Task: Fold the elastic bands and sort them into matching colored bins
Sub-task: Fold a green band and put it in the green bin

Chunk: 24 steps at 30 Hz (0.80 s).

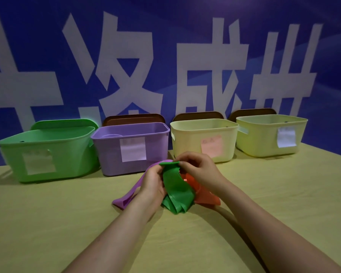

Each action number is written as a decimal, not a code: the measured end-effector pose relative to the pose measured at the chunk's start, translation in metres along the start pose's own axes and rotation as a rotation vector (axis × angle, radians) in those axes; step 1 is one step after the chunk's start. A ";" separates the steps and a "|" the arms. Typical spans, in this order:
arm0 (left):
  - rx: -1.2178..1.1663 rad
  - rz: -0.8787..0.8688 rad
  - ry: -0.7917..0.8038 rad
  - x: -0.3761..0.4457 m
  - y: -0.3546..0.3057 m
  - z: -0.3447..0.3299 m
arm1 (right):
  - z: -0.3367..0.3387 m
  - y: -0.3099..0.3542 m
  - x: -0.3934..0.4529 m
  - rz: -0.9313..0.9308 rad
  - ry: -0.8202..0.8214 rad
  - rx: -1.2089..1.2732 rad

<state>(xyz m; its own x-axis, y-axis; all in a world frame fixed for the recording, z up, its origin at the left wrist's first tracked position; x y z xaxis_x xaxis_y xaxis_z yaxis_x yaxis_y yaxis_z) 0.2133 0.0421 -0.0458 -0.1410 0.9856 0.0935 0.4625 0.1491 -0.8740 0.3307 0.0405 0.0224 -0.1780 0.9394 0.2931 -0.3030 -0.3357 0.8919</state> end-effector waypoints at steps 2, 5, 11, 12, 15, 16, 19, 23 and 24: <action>0.000 -0.005 0.006 0.001 0.000 0.000 | -0.001 -0.001 -0.001 -0.015 0.015 0.021; 0.040 -0.020 0.009 0.004 -0.001 0.002 | 0.002 -0.003 0.000 -0.009 -0.018 -0.020; 0.144 -0.027 0.073 0.005 0.000 -0.002 | 0.006 -0.004 0.001 0.003 -0.069 -0.075; 0.157 -0.033 0.071 0.006 -0.001 -0.002 | 0.006 -0.004 0.001 0.003 -0.074 -0.071; 0.183 -0.050 0.072 0.009 0.000 -0.002 | 0.008 -0.001 0.000 0.006 -0.093 -0.020; 0.187 -0.052 0.072 0.010 0.000 -0.002 | 0.008 0.000 0.000 -0.003 -0.092 0.014; 0.192 -0.068 0.065 0.012 0.002 -0.002 | 0.010 -0.003 -0.001 -0.046 -0.087 0.120; 0.200 -0.105 0.068 0.012 0.000 -0.003 | 0.010 -0.008 0.000 -0.112 -0.072 0.230; 0.203 -0.116 0.067 0.012 -0.001 -0.003 | 0.009 -0.009 0.000 -0.134 -0.061 0.267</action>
<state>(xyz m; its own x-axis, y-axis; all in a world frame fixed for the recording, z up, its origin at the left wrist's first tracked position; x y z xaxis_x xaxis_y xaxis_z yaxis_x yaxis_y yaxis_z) 0.2143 0.0537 -0.0425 -0.1213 0.9670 0.2242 0.2599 0.2489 -0.9330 0.3419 0.0443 0.0171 -0.0938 0.9793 0.1797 -0.0620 -0.1858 0.9806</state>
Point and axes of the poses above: each hand's wrist, its own x-axis towards the middle knuckle, its own z-axis out of the back of the hand, y = z × x, the point moved 10 cm from there along x, towards the middle knuckle, and after that the axes turned 14 degrees about -z, right-handed, at the moved point
